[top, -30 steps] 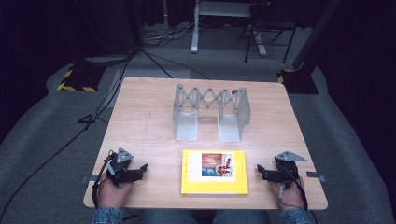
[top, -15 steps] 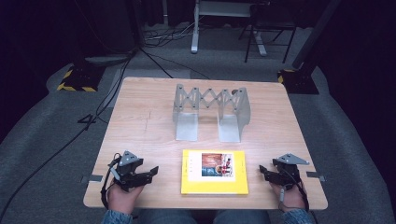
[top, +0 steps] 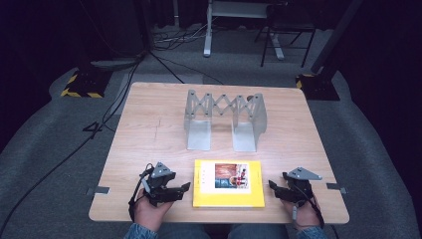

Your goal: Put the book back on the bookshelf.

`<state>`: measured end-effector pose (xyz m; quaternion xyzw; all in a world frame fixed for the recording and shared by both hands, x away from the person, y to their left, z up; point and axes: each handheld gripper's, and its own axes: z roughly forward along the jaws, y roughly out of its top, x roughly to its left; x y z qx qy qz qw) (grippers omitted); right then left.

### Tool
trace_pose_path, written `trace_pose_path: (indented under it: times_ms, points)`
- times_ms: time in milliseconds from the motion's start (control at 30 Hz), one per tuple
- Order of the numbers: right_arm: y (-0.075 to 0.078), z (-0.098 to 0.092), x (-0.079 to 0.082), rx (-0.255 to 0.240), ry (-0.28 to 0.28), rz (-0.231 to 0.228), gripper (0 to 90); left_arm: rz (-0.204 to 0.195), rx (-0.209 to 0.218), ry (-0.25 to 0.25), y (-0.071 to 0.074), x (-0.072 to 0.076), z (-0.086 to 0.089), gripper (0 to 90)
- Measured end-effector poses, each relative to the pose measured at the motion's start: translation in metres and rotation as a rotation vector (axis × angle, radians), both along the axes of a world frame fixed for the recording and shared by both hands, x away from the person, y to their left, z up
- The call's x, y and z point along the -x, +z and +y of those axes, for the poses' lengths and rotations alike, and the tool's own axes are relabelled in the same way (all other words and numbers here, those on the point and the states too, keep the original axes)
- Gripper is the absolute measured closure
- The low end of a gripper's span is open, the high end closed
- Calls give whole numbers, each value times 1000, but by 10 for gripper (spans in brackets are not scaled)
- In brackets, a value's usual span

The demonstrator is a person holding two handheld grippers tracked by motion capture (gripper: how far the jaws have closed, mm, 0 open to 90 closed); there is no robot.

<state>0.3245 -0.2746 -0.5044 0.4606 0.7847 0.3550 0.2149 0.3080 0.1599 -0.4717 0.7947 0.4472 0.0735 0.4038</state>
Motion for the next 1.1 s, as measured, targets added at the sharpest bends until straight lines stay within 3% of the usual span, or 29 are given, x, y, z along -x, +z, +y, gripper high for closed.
trace_pose_path:
  times_ms: [400,533,733,1067,1100]
  points:
    - [0,10,2,-1,27,-3,329,97,-11,-43,-12,-24,-32,298]
    - [0,11,2,-2,21,-3,329,103,-20,-69,-14,-25,-39,301]
    - [0,11,2,-3,22,-3,329,73,-25,-101,-9,-19,-45,316]
    - [0,11,2,-2,22,-3,329,17,50,-118,-2,-15,-41,348]
    - [0,11,2,-3,21,-3,329,-2,65,-118,0,-15,-41,355]
